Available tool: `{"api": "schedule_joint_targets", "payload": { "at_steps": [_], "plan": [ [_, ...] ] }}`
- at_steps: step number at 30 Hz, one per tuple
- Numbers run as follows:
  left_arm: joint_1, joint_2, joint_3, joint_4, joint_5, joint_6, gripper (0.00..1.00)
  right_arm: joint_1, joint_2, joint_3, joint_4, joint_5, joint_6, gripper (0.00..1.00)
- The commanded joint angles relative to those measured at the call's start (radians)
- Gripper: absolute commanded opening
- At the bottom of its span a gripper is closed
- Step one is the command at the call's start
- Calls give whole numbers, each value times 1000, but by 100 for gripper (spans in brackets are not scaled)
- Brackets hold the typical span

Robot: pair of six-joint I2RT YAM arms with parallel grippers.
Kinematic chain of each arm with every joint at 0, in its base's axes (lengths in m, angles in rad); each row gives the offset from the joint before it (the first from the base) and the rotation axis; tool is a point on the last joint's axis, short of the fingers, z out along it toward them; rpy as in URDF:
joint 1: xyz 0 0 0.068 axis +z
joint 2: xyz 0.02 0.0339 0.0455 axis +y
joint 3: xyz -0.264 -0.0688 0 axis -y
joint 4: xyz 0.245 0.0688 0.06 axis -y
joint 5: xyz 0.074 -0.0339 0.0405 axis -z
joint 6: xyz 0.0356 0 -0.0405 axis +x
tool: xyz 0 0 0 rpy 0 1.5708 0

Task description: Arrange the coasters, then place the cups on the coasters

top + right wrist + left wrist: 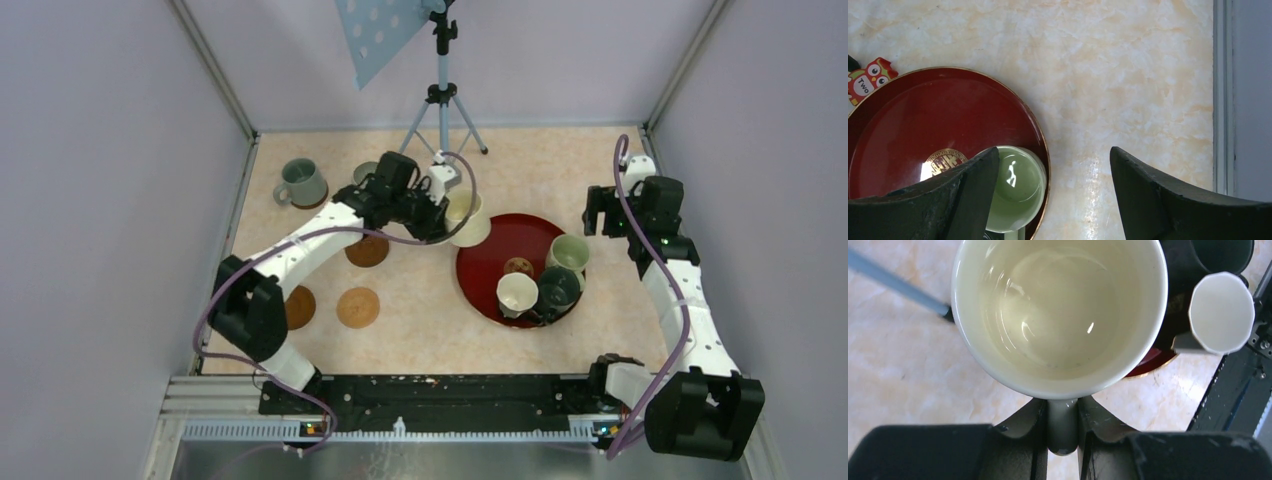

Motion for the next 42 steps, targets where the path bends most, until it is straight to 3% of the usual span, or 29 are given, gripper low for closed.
{"api": "schedule_joint_targets", "payload": {
  "at_steps": [1, 8, 12, 19, 23, 28, 42],
  "plan": [
    [105, -191, -56, 16, 115, 63, 0, -8, -1, 0, 24, -29, -10, 80],
    [398, -405, -199, -81, 185, 228, 0, -8, 10, 1, 22, -40, -14, 80],
    [620, -484, -240, -149, 209, 353, 0, -8, 15, 2, 22, -47, -14, 80],
    [955, -456, -264, -221, 297, 574, 0, -8, 17, 2, 19, -50, -18, 80],
    [1085, -421, -299, -212, 307, 669, 0, -8, 13, 2, 18, -50, -20, 80],
    [1161, -393, -385, -132, 288, 745, 0, -8, 15, 2, 17, -58, -19, 80],
    [1168, -305, -471, 12, 246, 759, 0, -8, 18, 1, 16, -57, -22, 80]
  ]
}}
